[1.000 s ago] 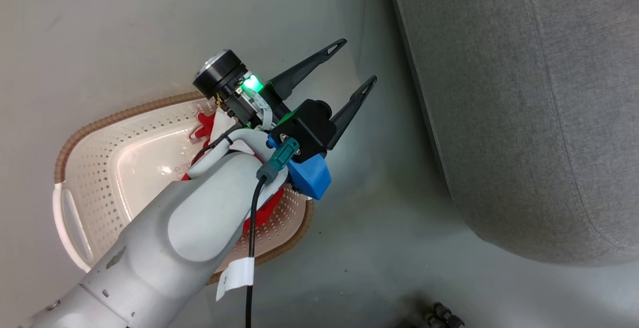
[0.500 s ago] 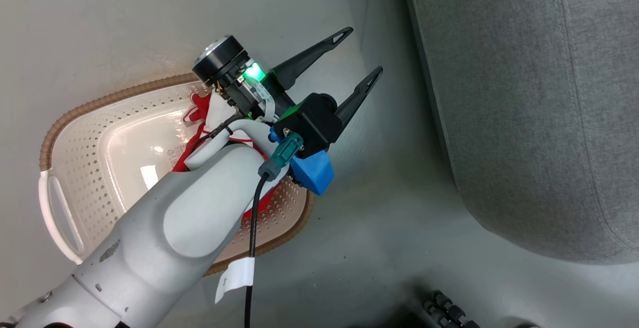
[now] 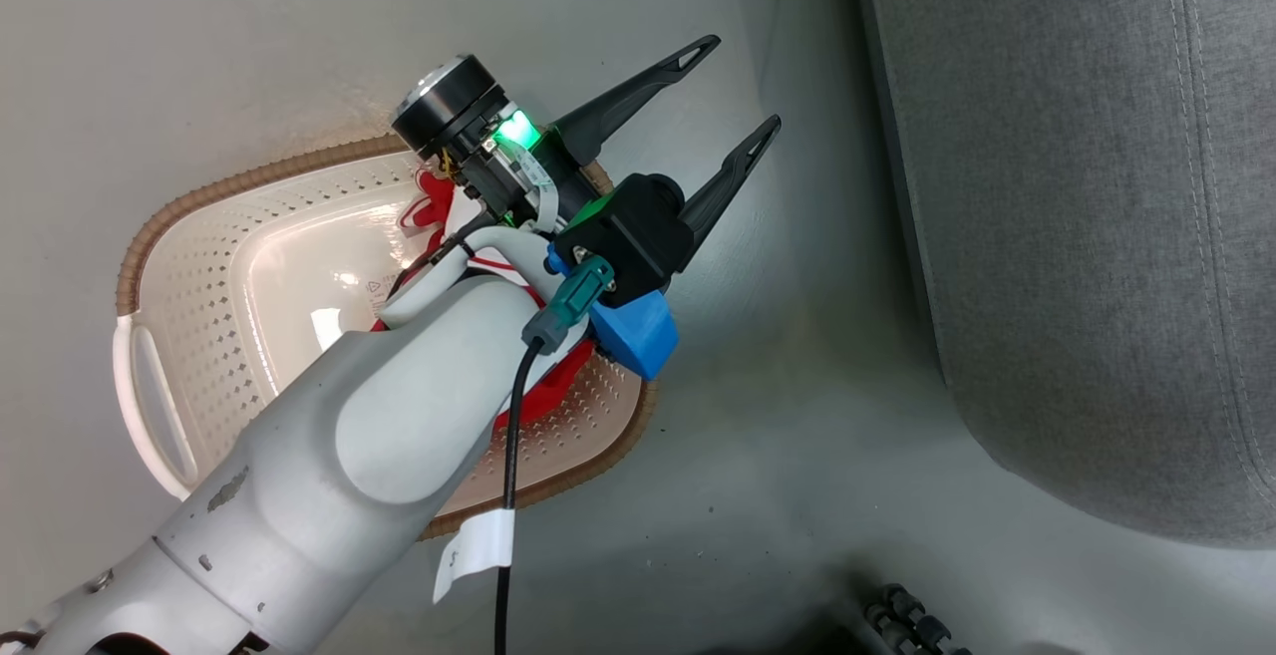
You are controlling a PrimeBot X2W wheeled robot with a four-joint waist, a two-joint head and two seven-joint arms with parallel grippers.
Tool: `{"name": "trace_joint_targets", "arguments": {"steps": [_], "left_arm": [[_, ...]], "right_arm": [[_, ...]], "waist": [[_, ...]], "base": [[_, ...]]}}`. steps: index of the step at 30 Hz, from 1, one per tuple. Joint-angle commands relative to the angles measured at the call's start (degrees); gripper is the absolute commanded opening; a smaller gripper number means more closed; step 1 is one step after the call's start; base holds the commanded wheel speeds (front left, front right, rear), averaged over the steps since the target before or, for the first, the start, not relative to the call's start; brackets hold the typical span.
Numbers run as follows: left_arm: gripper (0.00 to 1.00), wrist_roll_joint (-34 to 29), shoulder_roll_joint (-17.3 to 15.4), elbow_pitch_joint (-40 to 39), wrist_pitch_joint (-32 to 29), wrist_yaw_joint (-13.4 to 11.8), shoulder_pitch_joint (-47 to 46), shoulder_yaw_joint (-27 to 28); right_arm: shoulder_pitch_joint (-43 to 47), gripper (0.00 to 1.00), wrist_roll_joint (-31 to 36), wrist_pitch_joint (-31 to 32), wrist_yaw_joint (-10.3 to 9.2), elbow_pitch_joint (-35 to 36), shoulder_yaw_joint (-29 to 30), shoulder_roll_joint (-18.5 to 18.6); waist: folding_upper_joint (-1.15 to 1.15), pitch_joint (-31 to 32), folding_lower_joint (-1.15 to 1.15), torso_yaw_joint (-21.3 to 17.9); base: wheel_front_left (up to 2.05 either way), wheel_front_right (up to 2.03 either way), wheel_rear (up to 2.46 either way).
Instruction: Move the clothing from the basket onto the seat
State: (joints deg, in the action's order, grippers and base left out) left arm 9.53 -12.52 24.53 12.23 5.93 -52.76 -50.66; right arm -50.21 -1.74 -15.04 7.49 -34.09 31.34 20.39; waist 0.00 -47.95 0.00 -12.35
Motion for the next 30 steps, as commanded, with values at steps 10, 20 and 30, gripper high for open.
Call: {"name": "trace_joint_targets", "arguments": {"steps": [10, 20, 30], "left_arm": [[1.0, 1.3, 1.3, 2.1, 2.1, -0.9, 0.6, 0.0], [1.0, 3.5, 3.0, 2.3, 3.0, -3.0, 4.9, 2.4], [1.0, 4.2, 2.6, -3.7, 3.0, -5.6, 11.8, 10.4]], "right_arm": [[8.8, 1.0, 0.7, -0.2, 0.01, 6.8, 1.8, -3.4], [20.6, 1.0, 2.3, -0.2, 0.01, 19.0, -0.5, -7.9], [24.0, 1.0, 1.0, -0.2, 0.01, 25.2, -9.1, -8.6]], "waist": [[0.0, 4.7, 0.0, 0.6], [0.0, 14.1, 0.0, 1.9], [0.0, 22.1, 0.0, 6.0]], "base": [[0.0, 0.0, 0.0], [0.0, 0.0, 0.0], [0.0, 0.0, 0.0]]}}
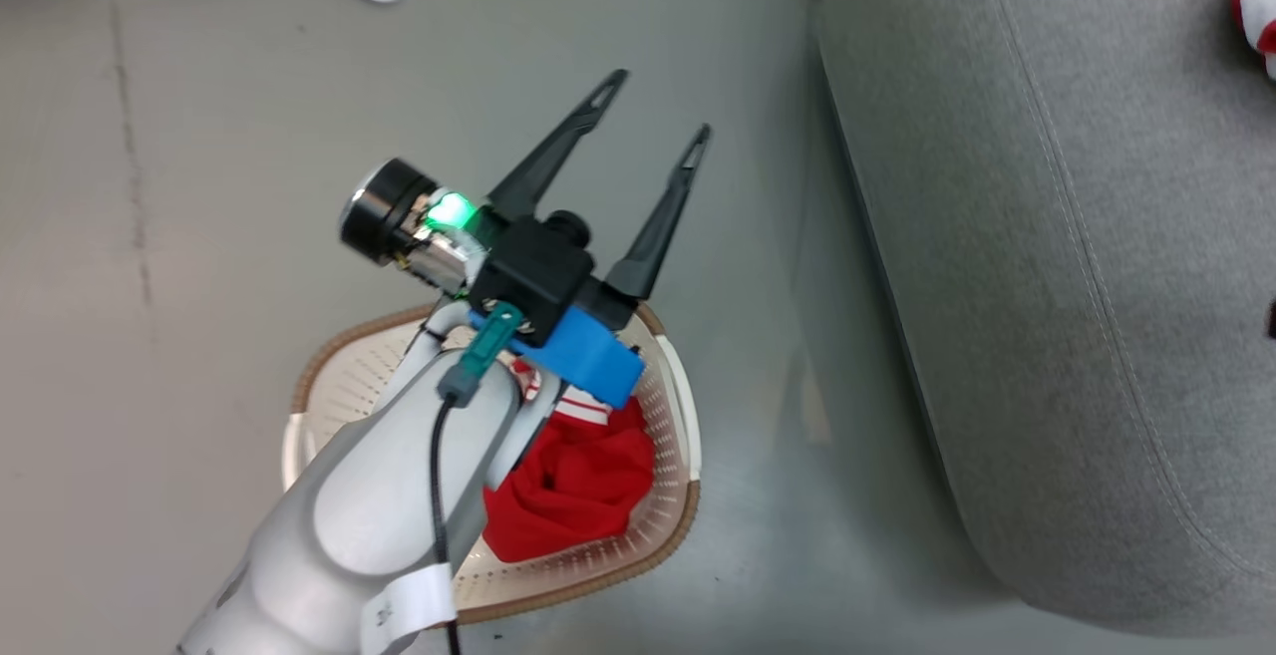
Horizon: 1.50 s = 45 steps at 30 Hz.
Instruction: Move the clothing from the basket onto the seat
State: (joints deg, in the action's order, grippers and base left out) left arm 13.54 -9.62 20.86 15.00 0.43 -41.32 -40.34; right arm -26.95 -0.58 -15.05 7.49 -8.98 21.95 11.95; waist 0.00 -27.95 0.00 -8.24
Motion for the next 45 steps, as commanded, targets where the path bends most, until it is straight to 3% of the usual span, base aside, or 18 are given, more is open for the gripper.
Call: {"name": "trace_joint_targets", "arguments": {"steps": [1, 10, 18, 32, 45], "left_arm": [[1.0, 0.1, -0.4, -0.5, 0.3, -0.4, 1.2, 1.1], [1.0, -1.1, 0.1, -4.3, 0.3, -1.4, 9.3, 10.8], [1.0, -2.6, 1.5, -6.5, 0.2, -1.1, 16.0, 19.6], [1.0, -5.8, 3.9, -8.5, 0.2, 1.5, 27.2, 29.7], [1.0, -7.8, 5.7, -8.6, 0.2, 3.6, 33.0, 33.4]], "right_arm": [[0.9, 1.0, -0.3, -0.2, 0.01, 0.5, -1.1, -0.2], [3.0, 1.0, -0.5, -0.2, 0.01, 1.5, -13.1, -1.7], [4.9, 1.0, -1.6, -0.2, 0.01, 0.7, -18.8, -2.8], [14.2, 1.0, -3.7, -0.2, 0.01, -1.2, -18.5, -6.0], [21.1, 1.0, -4.0, -0.2, 0.01, -1.2, -16.7, -8.3]], "waist": [[0.0, 3.0, 0.0, 2.4], [0.0, 9.2, 0.0, 7.0], [0.0, 13.9, 0.0, 10.4], [0.0, 19.9, 0.0, 12.0], [0.0, 23.3, 0.0, 12.3]], "base": [[0.0, 0.0, 0.0], [0.0, 0.0, 0.0], [0.0, 0.0, 0.0], [0.0, 0.0, 0.0], [0.0, 0.0, 0.0]]}}
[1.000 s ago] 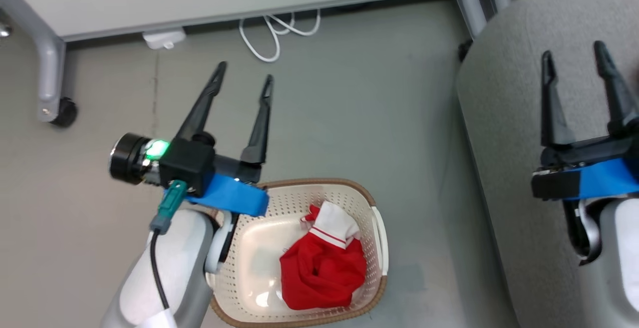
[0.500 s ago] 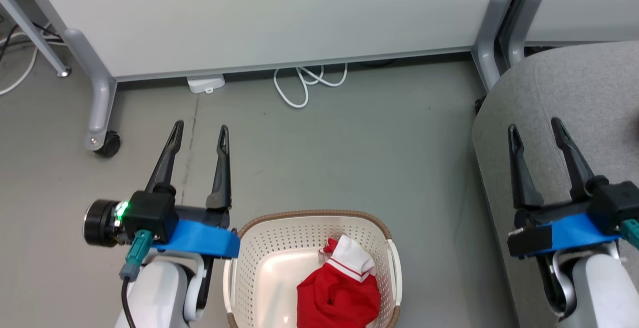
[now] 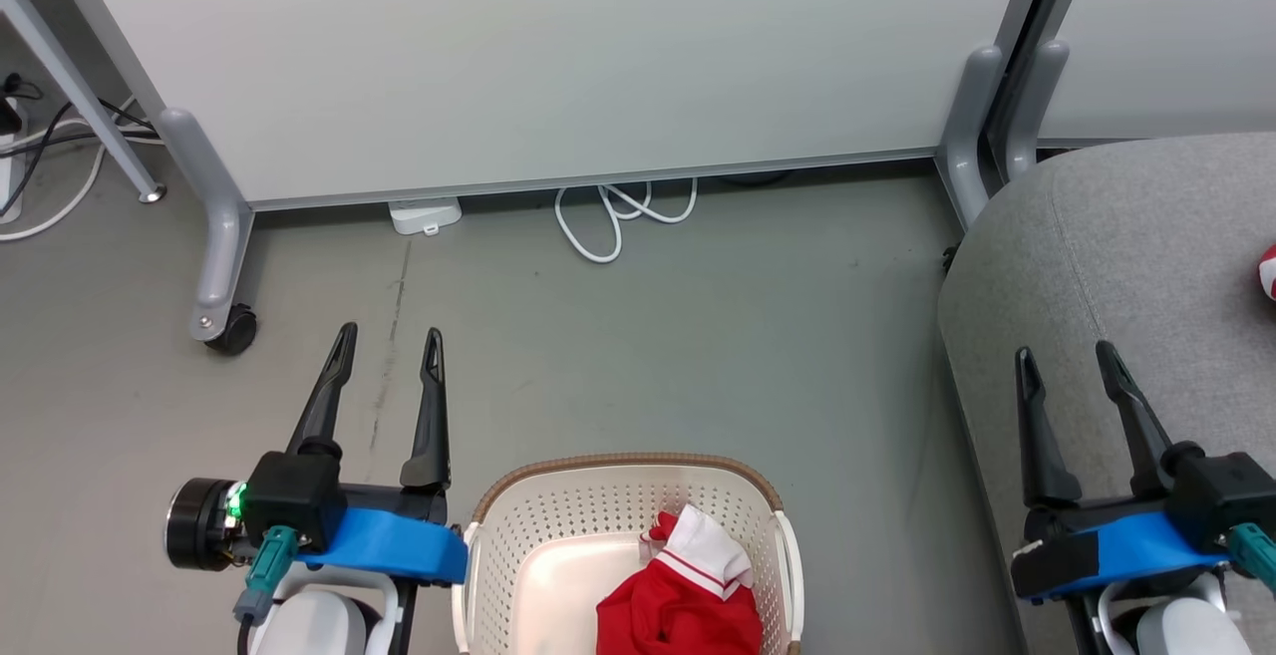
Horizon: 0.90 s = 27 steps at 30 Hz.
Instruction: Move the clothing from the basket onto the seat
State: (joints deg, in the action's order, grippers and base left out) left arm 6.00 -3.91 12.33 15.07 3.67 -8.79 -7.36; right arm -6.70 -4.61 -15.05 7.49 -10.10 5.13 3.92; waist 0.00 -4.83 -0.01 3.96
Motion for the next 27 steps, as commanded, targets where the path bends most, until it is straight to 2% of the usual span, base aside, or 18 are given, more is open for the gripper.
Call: {"name": "trace_joint_targets", "arguments": {"steps": [1, 27], "left_arm": [[1.0, -0.3, 0.1, 0.0, 0.2, 0.3, 0.7, 0.6], [1.0, -1.5, 1.0, 0.8, 0.2, 1.8, 1.2, 1.9]], "right_arm": [[1.1, 1.0, -0.2, -0.2, 0.01, -0.2, 0.1, -0.4], [2.2, 1.0, -1.0, -0.2, 0.01, -0.7, 1.1, -1.1]], "waist": [[0.0, 0.3, 0.01, 0.2], [0.0, -0.3, 0.01, 0.6]], "base": [[0.0, 0.0, 0.0], [0.0, 0.0, 0.0]]}}
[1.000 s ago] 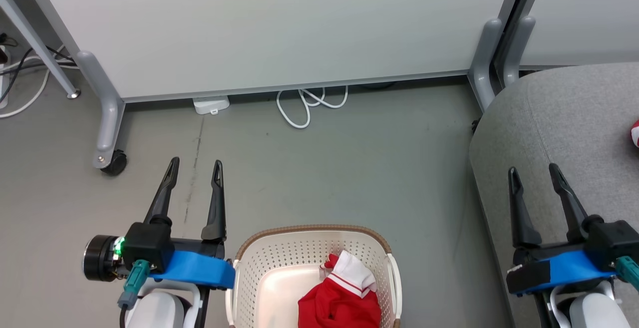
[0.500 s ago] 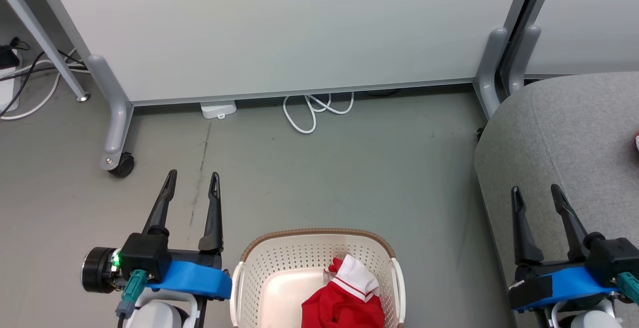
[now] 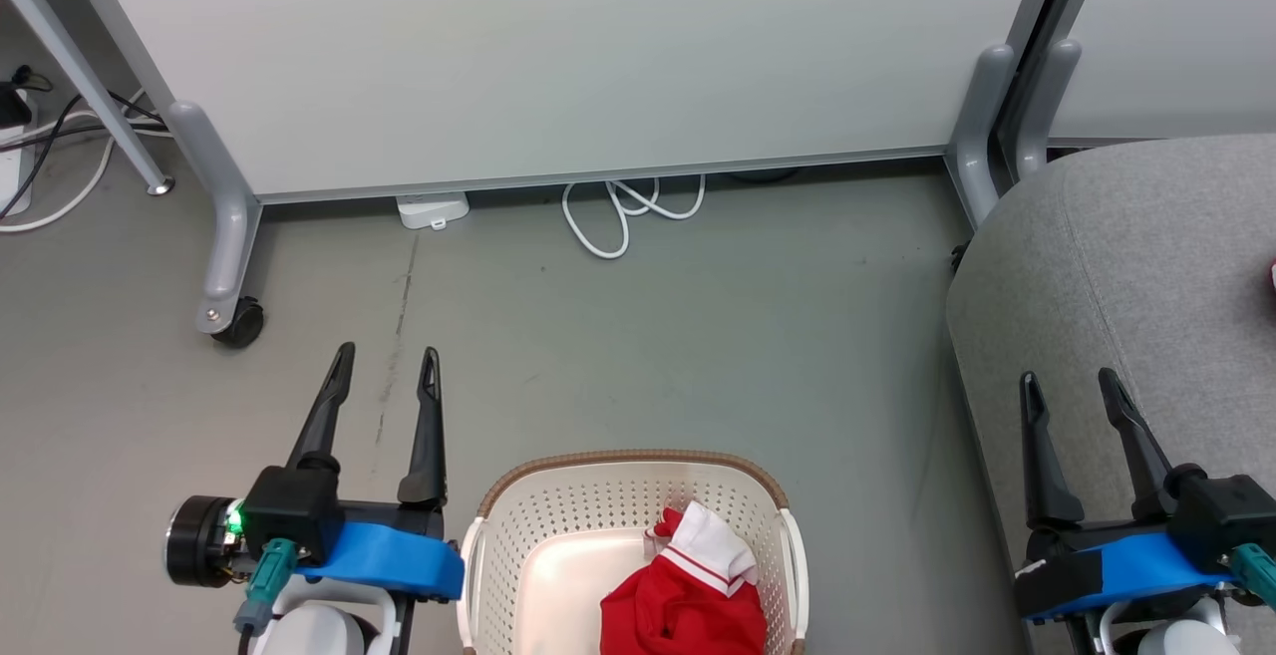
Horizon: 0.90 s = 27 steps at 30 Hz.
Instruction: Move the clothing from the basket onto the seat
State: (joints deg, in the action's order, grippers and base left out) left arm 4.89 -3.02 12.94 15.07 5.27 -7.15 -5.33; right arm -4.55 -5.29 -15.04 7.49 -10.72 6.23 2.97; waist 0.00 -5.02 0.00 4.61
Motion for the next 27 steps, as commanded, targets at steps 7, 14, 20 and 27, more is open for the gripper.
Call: {"name": "trace_joint_targets", "arguments": {"steps": [7, 14, 20, 27], "left_arm": [[1.0, -0.8, 0.1, 2.8, 0.2, 1.1, -2.7, -2.4], [1.0, -1.5, -0.1, 8.6, 0.2, 2.0, -7.7, -6.3], [1.0, -0.4, -1.3, 14.7, 0.2, 2.2, -12.4, -11.3], [1.0, 3.0, -3.8, 22.5, 0.2, 2.2, -18.4, -19.4]], "right_arm": [[-1.5, 1.0, -0.3, -0.2, 0.01, -0.1, -0.4, -0.1], [-4.7, 1.0, 0.2, -0.2, 0.01, 0.5, -1.5, -0.1], [-7.9, 1.0, 0.4, -0.2, 0.01, 1.1, -2.7, -0.1], [-11.2, 1.0, 0.4, -0.2, 0.01, 1.8, -3.3, -0.1]], "waist": [[0.0, -1.7, 0.0, -0.7], [0.0, -5.6, 0.0, -2.4], [0.0, -10.3, 0.0, -4.7], [0.0, -16.0, 0.0, -6.9]], "base": [[0.0, 0.0, 0.0], [0.0, 0.0, 0.0], [0.0, 0.0, 0.0], [0.0, 0.0, 0.0]]}}
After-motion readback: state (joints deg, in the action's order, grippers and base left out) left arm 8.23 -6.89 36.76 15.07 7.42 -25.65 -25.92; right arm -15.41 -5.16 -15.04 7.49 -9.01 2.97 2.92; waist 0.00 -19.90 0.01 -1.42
